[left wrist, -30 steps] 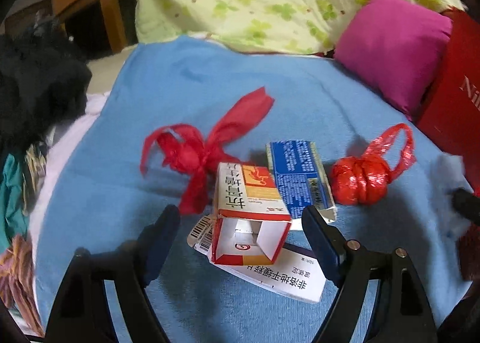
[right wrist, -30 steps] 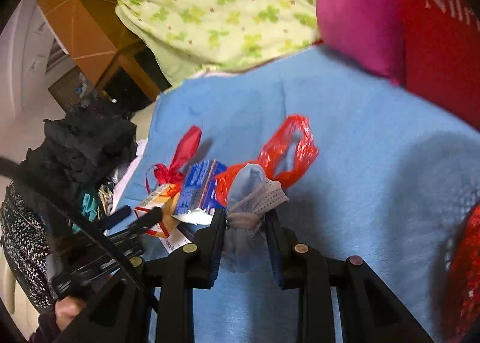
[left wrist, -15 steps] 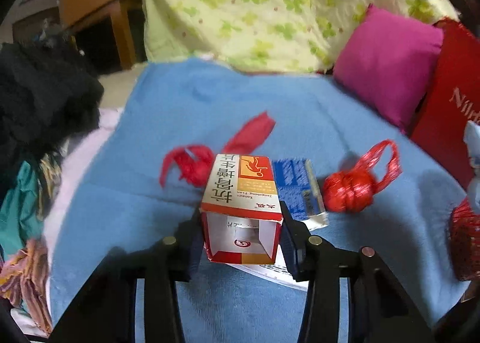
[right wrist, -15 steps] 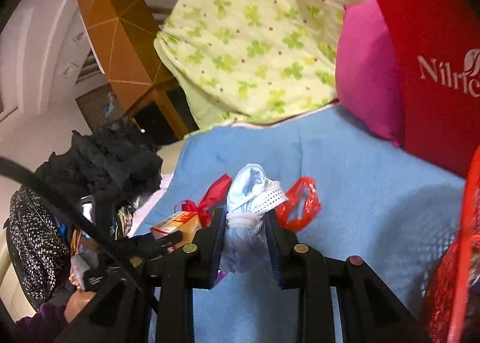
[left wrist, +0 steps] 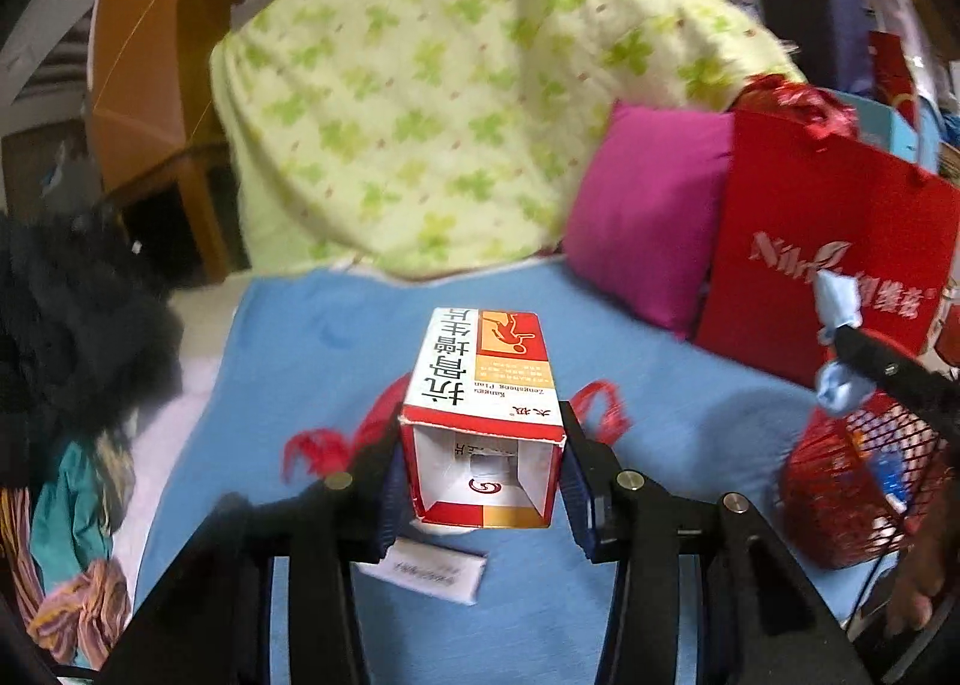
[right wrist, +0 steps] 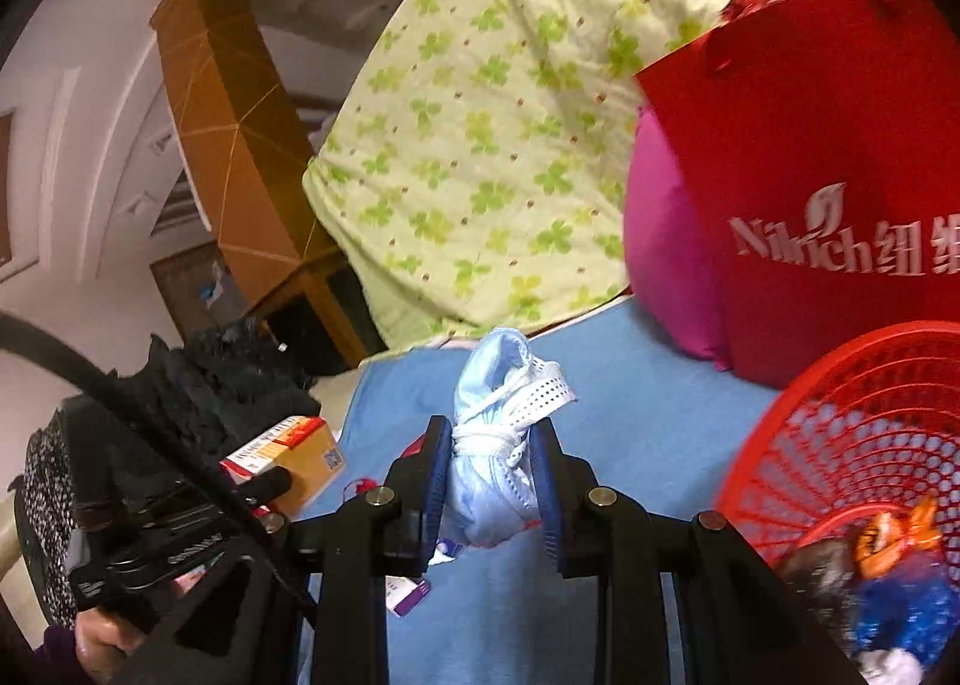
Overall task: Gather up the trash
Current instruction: 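Carry the box and mask over the red basket and open both tools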
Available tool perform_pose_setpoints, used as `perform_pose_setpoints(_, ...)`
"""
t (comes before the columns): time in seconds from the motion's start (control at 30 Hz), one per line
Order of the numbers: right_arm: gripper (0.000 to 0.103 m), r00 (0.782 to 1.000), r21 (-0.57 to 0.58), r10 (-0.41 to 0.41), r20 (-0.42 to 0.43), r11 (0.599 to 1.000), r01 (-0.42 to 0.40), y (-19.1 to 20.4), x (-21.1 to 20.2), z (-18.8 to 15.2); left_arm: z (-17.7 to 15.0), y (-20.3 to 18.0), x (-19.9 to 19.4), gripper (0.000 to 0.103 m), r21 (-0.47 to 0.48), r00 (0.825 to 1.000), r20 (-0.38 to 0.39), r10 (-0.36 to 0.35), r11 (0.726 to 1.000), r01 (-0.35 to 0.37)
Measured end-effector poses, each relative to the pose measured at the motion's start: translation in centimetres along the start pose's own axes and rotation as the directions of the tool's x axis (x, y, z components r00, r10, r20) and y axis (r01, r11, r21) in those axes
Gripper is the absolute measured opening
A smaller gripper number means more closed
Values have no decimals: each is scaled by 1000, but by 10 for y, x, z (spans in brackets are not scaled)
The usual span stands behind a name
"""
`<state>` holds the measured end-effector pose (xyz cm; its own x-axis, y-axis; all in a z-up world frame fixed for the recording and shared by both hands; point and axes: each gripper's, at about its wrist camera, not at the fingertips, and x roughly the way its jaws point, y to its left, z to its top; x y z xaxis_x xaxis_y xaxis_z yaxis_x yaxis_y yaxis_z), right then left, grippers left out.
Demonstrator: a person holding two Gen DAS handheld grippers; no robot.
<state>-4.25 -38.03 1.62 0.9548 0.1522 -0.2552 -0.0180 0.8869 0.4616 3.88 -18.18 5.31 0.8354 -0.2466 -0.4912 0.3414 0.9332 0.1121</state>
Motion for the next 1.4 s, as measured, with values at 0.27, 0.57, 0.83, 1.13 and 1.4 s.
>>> perform_pose_setpoints(0.27, 29, 997, 41, -40, 62, 998, 38, -28, -32, 11, 20, -51, -22, 46, 71, 996, 57, -67, 996, 63)
perform_pose_setpoints(0.57, 29, 990, 93, -60, 129, 994, 48, -53, -62, 21, 29, -95, -31, 46, 135, 989, 67, -135, 983, 125)
perform_pose_setpoints(0.83, 29, 982, 125, -98, 164, 989, 78, -74, -89, 22, 30, -130, -36, 46, 178, 978, 58, -199, 966, 186)
perform_pose_setpoints(1.13, 29, 973, 179, -154, 173, 976, 123, -104, -111, 25, 28, -161, -37, 47, 199, 959, 15, -283, 941, 275)
perform_pose_setpoints(1.4, 30, 971, 274, -172, 168, 954, 122, -129, -120, 26, 23, -189, -35, 47, 202, 914, -47, -403, 892, 404)
